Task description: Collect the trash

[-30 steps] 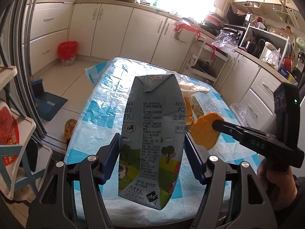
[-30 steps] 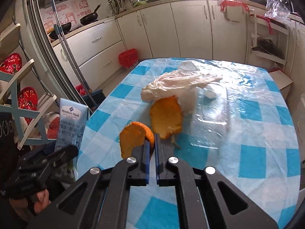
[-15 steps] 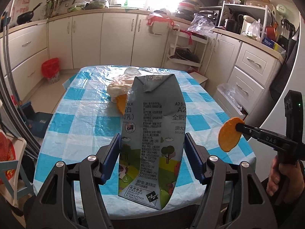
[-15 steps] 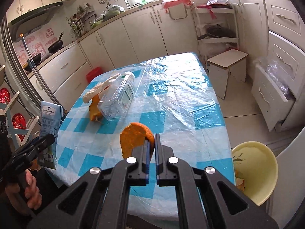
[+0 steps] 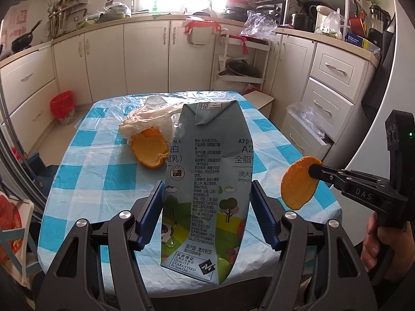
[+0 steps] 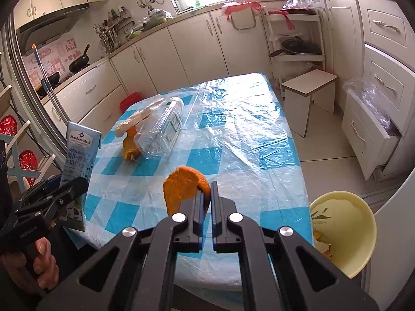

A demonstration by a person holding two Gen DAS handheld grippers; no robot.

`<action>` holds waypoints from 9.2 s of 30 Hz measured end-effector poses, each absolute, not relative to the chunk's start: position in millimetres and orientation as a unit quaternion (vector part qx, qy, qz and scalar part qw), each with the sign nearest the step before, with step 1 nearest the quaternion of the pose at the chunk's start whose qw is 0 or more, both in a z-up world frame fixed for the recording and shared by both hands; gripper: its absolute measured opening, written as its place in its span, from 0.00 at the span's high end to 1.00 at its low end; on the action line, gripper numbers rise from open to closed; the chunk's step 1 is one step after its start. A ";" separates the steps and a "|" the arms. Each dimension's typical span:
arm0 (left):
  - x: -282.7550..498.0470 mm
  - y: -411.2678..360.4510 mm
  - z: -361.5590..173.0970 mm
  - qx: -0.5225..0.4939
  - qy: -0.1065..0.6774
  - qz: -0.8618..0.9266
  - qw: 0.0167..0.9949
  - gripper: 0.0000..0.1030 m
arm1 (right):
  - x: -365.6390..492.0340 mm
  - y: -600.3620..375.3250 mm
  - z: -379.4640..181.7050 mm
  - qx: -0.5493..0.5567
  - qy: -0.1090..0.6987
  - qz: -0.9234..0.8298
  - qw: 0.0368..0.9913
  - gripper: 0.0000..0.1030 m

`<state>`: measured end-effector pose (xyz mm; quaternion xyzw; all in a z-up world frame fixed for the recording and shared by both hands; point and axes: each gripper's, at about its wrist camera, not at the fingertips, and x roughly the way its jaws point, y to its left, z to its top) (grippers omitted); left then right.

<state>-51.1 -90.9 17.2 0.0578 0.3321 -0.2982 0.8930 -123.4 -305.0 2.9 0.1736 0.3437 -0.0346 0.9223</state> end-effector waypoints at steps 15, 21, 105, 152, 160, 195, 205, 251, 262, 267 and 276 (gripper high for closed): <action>-56.7 -105.0 15.8 0.070 0.330 -0.304 0.891 0.39 | -130.3 -313.6 4.1 0.188 0.337 -0.038 0.922 0.94; -56.7 -105.1 15.9 0.070 0.330 -0.305 0.891 0.39 | -130.2 -313.9 4.1 0.188 0.338 -0.038 0.922 0.94; -106.6 -259.6 4.2 0.122 0.376 -0.374 0.839 0.16 | -175.9 -478.6 48.0 0.280 0.229 -0.235 0.902 0.35; -53.7 -122.2 13.3 0.011 0.340 -0.234 0.911 0.16 | -119.0 -397.9 44.9 0.165 0.265 -0.158 0.937 0.33; -47.5 -110.7 14.3 -0.002 0.339 -0.219 0.915 0.16 | -117.9 -394.8 44.8 0.163 0.266 -0.153 0.938 0.33; -20.5 -40.3 18.1 -0.050 0.331 -0.154 0.930 0.16 | -82.6 -337.3 44.1 0.116 0.298 -0.089 0.943 0.33; -14.0 -24.1 16.9 -0.062 0.329 -0.141 0.932 0.16 | -65.2 -300.5 34.0 0.087 0.324 -0.048 0.941 0.33; 171.2 -54.7 -22.2 -0.153 0.412 -0.190 0.878 0.65 | -21.6 -205.6 -24.3 0.092 0.407 0.119 0.901 0.33; 123.4 23.8 6.8 -0.191 0.365 -0.163 0.897 0.65 | -15.9 -198.9 -28.6 0.106 0.415 0.126 0.895 0.33; 109.0 52.3 -4.4 -0.205 0.372 -0.155 0.892 0.65 | -1.1 -197.1 -29.4 0.146 0.413 0.126 0.890 0.33; 101.8 75.4 0.5 -0.221 0.359 -0.172 0.890 0.65 | 23.5 -196.7 -45.7 0.282 0.391 0.083 0.872 0.33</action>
